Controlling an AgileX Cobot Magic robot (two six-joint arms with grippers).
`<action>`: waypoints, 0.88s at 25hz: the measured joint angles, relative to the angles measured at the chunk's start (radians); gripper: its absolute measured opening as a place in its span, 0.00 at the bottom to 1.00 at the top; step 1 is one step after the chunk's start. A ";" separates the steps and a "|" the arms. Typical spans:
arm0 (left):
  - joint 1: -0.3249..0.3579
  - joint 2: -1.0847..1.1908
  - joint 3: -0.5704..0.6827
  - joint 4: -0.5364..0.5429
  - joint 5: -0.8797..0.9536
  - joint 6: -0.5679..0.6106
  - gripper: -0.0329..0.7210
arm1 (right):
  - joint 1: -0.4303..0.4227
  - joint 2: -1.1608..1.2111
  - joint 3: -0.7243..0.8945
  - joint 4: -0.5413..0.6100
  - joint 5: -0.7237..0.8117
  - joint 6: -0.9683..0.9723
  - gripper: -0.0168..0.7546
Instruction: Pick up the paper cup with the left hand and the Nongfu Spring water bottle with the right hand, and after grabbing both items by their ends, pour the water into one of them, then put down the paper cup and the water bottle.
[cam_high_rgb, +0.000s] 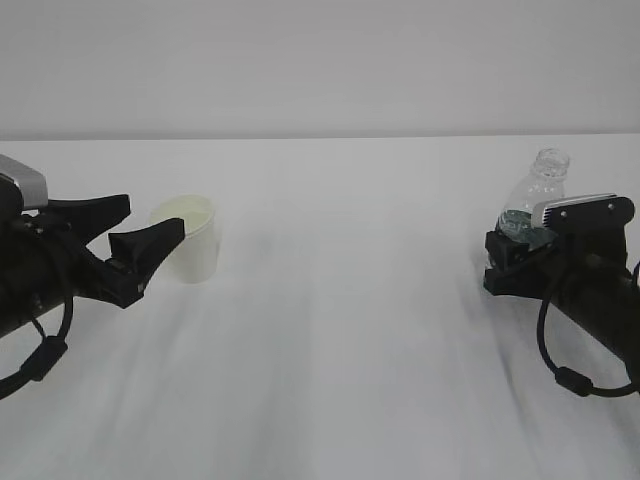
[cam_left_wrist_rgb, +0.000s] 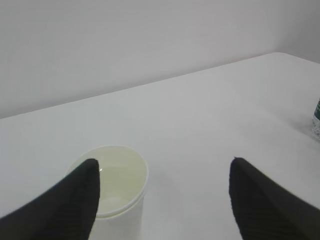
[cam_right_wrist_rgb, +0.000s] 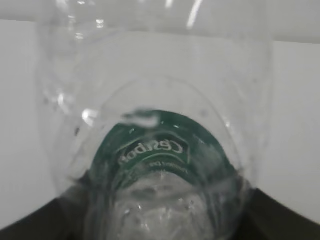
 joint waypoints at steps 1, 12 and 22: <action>0.000 0.000 0.000 0.000 0.000 0.000 0.81 | 0.000 0.000 0.000 0.000 0.000 0.000 0.57; 0.000 0.000 0.000 0.005 0.000 0.000 0.81 | 0.000 0.000 0.000 0.000 0.004 0.001 0.67; 0.000 0.000 0.000 0.005 0.000 0.000 0.81 | 0.000 0.000 0.023 -0.002 -0.015 -0.009 0.74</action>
